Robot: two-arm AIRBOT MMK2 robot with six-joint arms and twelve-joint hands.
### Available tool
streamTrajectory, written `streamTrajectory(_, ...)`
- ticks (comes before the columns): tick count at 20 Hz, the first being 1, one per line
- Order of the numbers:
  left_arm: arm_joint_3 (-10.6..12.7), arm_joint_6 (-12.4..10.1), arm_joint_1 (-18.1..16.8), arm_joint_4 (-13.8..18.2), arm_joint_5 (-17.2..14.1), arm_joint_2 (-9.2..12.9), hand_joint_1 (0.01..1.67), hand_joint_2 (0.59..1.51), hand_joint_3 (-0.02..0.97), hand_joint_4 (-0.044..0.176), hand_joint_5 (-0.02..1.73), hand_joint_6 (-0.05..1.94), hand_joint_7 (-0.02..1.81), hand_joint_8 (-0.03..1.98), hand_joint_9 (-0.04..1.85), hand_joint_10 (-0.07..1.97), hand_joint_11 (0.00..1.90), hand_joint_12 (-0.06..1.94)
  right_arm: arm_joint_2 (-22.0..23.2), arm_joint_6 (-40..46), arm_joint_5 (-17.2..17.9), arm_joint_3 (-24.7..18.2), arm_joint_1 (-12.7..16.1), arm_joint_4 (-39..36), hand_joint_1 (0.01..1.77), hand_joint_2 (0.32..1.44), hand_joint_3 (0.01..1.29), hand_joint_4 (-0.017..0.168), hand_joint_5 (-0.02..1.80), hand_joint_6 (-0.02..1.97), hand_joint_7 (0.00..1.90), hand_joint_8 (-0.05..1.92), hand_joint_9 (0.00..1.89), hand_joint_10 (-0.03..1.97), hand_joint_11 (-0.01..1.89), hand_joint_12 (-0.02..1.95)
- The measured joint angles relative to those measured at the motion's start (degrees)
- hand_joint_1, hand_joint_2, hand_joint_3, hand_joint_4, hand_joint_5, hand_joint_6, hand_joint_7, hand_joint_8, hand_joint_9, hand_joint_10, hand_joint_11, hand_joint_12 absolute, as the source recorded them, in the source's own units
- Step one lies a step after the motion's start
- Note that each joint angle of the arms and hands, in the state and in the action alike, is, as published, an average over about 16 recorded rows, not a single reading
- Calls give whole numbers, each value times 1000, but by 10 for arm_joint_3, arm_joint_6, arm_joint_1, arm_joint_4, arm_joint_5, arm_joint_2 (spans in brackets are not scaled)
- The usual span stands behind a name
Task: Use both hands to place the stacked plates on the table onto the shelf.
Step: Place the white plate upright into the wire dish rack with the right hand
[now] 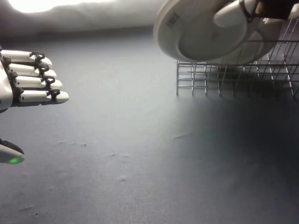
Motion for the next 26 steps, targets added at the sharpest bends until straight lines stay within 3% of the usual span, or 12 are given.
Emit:
streamTrajectory(9,-3,-34,4,4,-3,0,22,1138,13,2,114,8,158,-2,145,11,14,335,22,-6,18,-4,-26,-3,1351,977,14,0,961,903,1084,724,1081,792,732,1223)
streamTrajectory(16,-8,-53,12,5,-6,0,21,1139,13,2,122,8,160,-1,146,11,14,335,28,-10,37,-2,-50,-6,1342,977,14,-2,960,898,1092,715,1116,676,738,1228)
streamTrajectory(26,3,-57,20,0,-6,-6,19,1139,13,1,122,8,156,-1,143,11,14,314,34,-13,63,-1,-90,-11,1339,977,14,-4,951,897,1083,720,1058,952,730,1237)
